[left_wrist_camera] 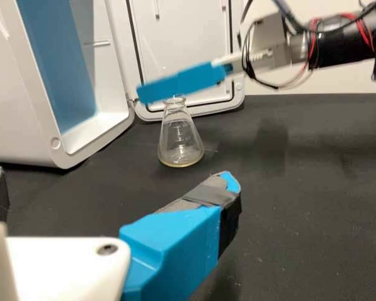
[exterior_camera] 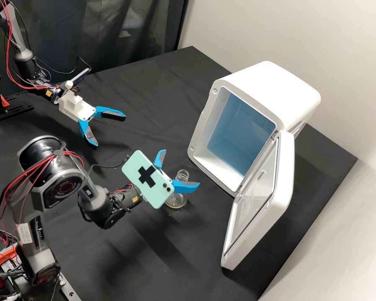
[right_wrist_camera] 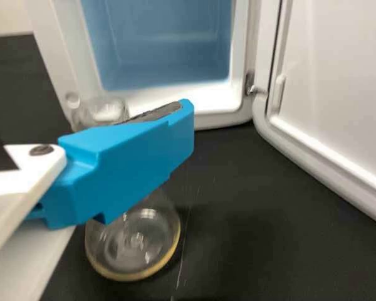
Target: Place the flask in the incubator
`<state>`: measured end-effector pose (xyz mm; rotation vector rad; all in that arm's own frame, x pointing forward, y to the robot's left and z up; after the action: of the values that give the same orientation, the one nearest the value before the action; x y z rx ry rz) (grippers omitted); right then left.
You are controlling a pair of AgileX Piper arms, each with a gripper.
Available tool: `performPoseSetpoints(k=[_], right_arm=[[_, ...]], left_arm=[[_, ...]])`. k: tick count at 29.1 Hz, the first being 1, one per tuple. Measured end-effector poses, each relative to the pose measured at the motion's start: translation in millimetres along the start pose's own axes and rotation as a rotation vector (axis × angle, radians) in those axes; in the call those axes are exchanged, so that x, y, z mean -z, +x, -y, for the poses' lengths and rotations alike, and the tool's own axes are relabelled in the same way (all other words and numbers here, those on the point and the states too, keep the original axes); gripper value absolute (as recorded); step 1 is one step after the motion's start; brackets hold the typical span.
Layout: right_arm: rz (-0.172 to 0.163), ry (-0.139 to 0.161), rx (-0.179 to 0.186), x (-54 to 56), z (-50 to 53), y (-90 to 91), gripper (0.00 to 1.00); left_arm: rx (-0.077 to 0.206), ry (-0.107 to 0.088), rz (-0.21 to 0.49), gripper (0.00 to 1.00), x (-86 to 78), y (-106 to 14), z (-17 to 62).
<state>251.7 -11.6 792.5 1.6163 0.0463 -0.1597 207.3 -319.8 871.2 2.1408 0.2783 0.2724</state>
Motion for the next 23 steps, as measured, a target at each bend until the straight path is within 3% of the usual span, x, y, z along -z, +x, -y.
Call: performPoseSetpoints(k=[4, 13, 23], right_arm=[[0.035, 0.002, 0.028, -7.9, 8.6, 3.9, 1.0], [0.121, -0.039, 0.031, -25.1, 18.8, 26.6, 1.0], [0.153, -0.026, -0.038, -32.8, 8.8, 44.6, 1.0]], left_arm=[[-0.005, 0.003, 0.001, 1.0, -0.3, -0.4, -1.3], [-0.008, 0.003, 0.001, 1.0, -0.4, -0.4, -1.7], [-0.003, 0.011, 0.018, 1.0, -1.9, -0.4, -1.2]])
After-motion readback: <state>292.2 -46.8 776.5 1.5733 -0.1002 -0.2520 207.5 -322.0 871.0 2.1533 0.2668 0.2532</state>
